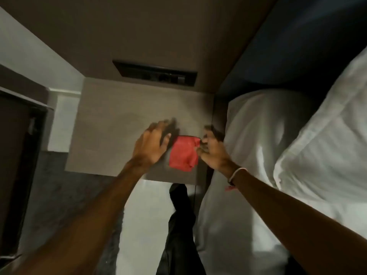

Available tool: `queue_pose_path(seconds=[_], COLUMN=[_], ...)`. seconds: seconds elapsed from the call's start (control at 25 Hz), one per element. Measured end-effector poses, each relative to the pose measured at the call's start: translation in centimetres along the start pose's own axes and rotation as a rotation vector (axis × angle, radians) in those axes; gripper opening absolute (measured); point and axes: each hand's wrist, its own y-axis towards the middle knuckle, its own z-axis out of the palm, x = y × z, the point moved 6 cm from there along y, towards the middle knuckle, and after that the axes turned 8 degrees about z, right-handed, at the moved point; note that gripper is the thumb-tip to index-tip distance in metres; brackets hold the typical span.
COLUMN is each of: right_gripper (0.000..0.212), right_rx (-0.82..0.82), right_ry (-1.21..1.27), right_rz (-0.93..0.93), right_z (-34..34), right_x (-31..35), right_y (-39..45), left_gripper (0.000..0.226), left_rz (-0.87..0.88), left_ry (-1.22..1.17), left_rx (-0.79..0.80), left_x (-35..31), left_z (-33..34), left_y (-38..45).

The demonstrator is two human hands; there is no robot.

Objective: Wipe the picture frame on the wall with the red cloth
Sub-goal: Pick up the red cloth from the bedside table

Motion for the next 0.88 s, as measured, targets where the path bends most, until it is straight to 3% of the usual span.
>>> queue_pose_path(seconds=[0.16,0.32,0.48,0.56,0.72,0.88], right_gripper=[0.064,0.058,0.060,0.055,0.033,0.029], right_rx=[-0.037,-0.150,-0.120,-0.113,-0.249,-0.286], right_ry=[0.179,0.177,0.288,0.362,0.423,0.664], right_rz=[0.298,0.285,0.338,0.329,0.238,0.174], right_z=[3.7,4.0,3.7,3.0,0.1,-3.8], right_x=[-4.7,-5.7,-5.8,-5.5,-2.8,1.4], right_y=[2.5,4.0,3.9,3.3,0.9,-2.5], left_gripper=[0.037,0.047,0.047,0.046,0.040,0.041], left_rz=[-0.276,-0.348,-0.449,-0.455,-0.395,-0.273], left_ry=[-0.283,-0.409,-0.590,-0.620,-0.631,-0.700], left_rx=[0.122,0.099,0.075,0.102,0.025,0.027], left_x=[4.6,5.2,5.0,4.5,2.0,-2.6], left_z=[7.3,10.2,10.3,9.4,5.8,1.2], left_y=[0.2,1.1,1.3,1.4,1.6,1.7])
